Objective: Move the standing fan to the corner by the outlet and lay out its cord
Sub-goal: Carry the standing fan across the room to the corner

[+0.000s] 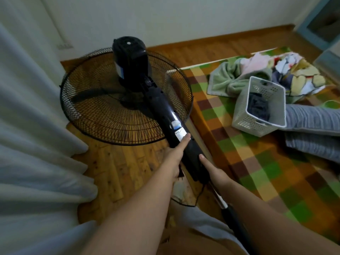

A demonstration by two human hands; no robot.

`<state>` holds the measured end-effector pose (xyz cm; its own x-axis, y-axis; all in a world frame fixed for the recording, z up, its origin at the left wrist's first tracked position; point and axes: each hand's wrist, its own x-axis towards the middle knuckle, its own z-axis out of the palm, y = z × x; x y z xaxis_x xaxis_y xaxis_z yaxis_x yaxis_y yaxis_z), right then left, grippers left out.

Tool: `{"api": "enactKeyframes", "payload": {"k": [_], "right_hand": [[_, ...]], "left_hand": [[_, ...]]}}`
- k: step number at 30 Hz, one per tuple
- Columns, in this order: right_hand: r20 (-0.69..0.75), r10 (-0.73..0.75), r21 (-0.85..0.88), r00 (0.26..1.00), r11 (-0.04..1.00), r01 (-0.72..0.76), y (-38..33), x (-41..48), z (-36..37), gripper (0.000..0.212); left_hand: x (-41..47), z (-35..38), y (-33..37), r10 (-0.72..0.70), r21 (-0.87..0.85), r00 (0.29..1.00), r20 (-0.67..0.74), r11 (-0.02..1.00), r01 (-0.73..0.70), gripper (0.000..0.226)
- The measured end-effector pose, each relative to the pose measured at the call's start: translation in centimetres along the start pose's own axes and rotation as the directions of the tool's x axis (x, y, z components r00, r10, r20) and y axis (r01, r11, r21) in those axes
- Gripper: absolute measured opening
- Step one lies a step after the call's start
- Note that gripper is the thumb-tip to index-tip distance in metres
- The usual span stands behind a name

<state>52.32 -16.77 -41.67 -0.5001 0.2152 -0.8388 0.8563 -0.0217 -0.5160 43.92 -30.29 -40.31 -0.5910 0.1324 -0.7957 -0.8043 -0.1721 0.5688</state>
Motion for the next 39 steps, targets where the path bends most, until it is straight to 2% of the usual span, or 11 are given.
{"api": "enactKeyframes", "payload": {"k": [2,5,10,13,16,29,36,39], "right_hand": [[0.029,0.0,-0.012,1.0,1.0,0.0,-1.1,1.8,0.2,0.082],[0.041,0.005,-0.04,0.999,0.999,-0.003,-2.9,4.4,0.3,0.106],[0.045,0.039,-0.036,0.998,0.999,-0.038,-7.8,7.6,-1.2,0.12],[0.1,0.023,-0.018,0.995,1.0,-0.021,-10.7,9.3,-2.2,0.126],[0.075,-0.002,-0.032,0.997,0.999,0.004,-13.1,11.3,-2.4,0.132],[0.025,0.011,-0.072,1.0,0.997,-0.009,-23.1,15.8,-0.6,0.114],[-0.02,0.076,-0.093,0.997,0.993,-0.077,-30.6,18.2,5.5,0.103],[-0.034,0.08,-0.097,0.996,0.992,-0.083,-34.3,19.2,9.3,0.108]], "left_hand": [[0.9,0.7,0.4,-0.03,-0.036,0.999,-0.016,0.999,0.029,0.129],[3.3,2.0,2.2,-0.032,-0.012,0.993,-0.111,0.999,0.031,0.109],[7.0,5.6,6.8,-0.107,0.035,0.973,-0.205,0.993,0.117,0.108],[9.2,7.3,9.6,-0.115,0.021,0.966,-0.232,0.992,0.123,0.106],[11.1,8.6,12.3,-0.12,-0.027,0.957,-0.263,0.993,0.117,0.101],[17.9,8.5,20.7,-0.097,-0.014,0.965,-0.242,0.995,0.097,0.109],[22.6,3.8,28.2,-0.075,0.014,0.973,-0.218,0.997,0.079,0.102],[24.7,1.0,32.5,-0.086,0.009,0.973,-0.213,0.996,0.09,0.1]]}}
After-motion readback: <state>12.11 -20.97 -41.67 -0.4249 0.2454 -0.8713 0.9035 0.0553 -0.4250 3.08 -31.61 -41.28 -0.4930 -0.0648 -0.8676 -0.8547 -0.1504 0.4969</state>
